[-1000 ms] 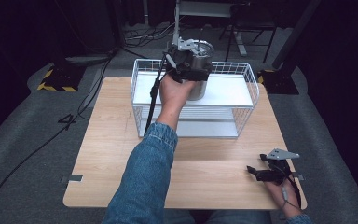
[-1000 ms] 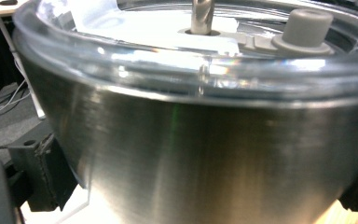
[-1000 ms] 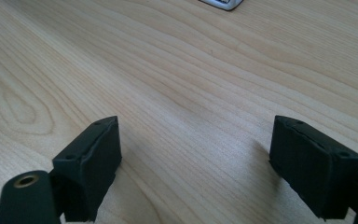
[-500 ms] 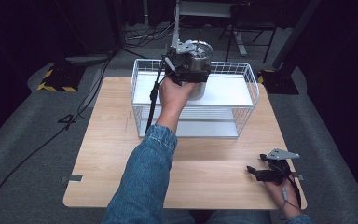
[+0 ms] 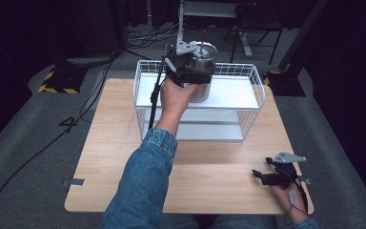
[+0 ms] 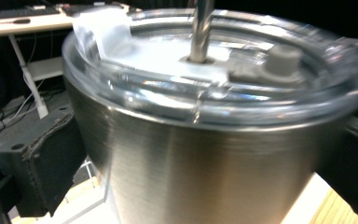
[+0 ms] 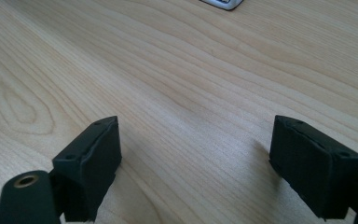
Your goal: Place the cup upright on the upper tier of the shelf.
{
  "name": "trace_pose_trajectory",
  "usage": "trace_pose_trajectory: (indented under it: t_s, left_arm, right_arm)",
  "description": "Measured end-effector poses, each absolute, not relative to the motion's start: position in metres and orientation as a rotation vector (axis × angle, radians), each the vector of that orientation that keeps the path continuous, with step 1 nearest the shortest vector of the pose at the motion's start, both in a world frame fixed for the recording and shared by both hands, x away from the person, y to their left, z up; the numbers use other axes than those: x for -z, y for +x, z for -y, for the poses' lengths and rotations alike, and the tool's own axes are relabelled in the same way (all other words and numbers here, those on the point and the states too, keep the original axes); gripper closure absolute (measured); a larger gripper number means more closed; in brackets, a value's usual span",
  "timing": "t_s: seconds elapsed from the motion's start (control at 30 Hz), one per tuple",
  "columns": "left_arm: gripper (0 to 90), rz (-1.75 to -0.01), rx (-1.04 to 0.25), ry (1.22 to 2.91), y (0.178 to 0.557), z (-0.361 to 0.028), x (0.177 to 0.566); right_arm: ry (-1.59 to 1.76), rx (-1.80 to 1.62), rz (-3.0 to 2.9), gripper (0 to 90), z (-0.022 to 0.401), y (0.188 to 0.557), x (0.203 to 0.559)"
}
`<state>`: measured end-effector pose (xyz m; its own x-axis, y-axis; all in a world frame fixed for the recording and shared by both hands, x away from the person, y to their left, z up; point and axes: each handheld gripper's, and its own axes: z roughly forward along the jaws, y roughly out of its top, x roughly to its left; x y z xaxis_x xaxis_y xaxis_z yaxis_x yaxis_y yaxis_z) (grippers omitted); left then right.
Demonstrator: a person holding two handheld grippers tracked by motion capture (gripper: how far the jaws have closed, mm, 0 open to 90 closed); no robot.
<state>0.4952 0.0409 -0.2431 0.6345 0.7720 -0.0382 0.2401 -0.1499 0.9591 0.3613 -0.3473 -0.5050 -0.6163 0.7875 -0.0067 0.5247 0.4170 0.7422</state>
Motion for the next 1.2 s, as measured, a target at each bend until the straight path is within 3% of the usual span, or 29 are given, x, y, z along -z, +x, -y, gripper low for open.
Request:
trace_pose_trajectory:
  t_s: [0.17, 1.2]
  left_arm:
    - [0.0, -0.823, -0.612, 1.697, 0.484, -0.047, 0.236]
    - [0.0, -0.679, -0.553, 1.65, 0.395, -0.127, 0.229]
  right_arm:
    - [1.129, -1.027, -2.328, 16.6, 0.348, 0.362, 0.505]
    - [1.11, -1.032, -2.347, 15.3, 0.346, 0.366, 0.505]
